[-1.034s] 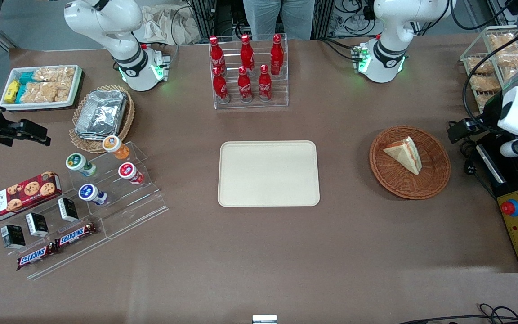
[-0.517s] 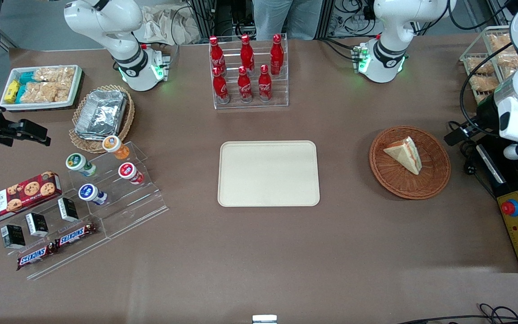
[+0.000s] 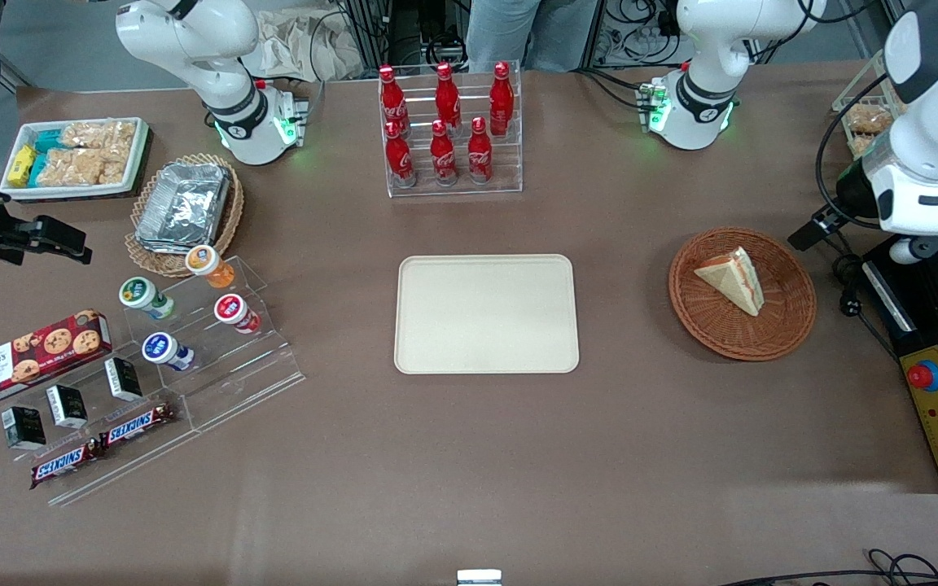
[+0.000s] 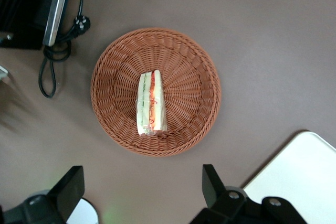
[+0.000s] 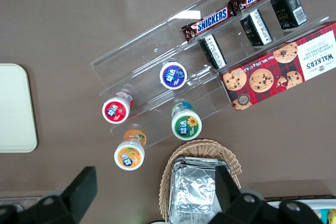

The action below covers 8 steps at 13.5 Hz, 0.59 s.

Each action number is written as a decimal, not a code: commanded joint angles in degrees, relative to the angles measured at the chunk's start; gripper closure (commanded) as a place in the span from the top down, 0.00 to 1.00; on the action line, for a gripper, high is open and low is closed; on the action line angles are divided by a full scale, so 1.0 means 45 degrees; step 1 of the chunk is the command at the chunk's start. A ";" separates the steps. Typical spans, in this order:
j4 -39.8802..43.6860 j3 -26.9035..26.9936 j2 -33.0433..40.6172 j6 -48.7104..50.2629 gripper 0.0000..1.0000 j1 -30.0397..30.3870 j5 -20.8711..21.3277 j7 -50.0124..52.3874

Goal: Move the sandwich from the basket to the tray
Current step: 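Lower the open left gripper onto the wrapped sandwich in the basket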

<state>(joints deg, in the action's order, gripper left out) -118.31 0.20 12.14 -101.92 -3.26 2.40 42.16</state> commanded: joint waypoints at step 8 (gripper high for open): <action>-0.3548 0.0033 0.0994 -0.2521 0.99 0.0567 -0.0105 0.1469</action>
<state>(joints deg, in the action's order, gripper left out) -129.62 0.62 14.44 -109.67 -1.15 2.39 46.74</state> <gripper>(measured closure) 0.004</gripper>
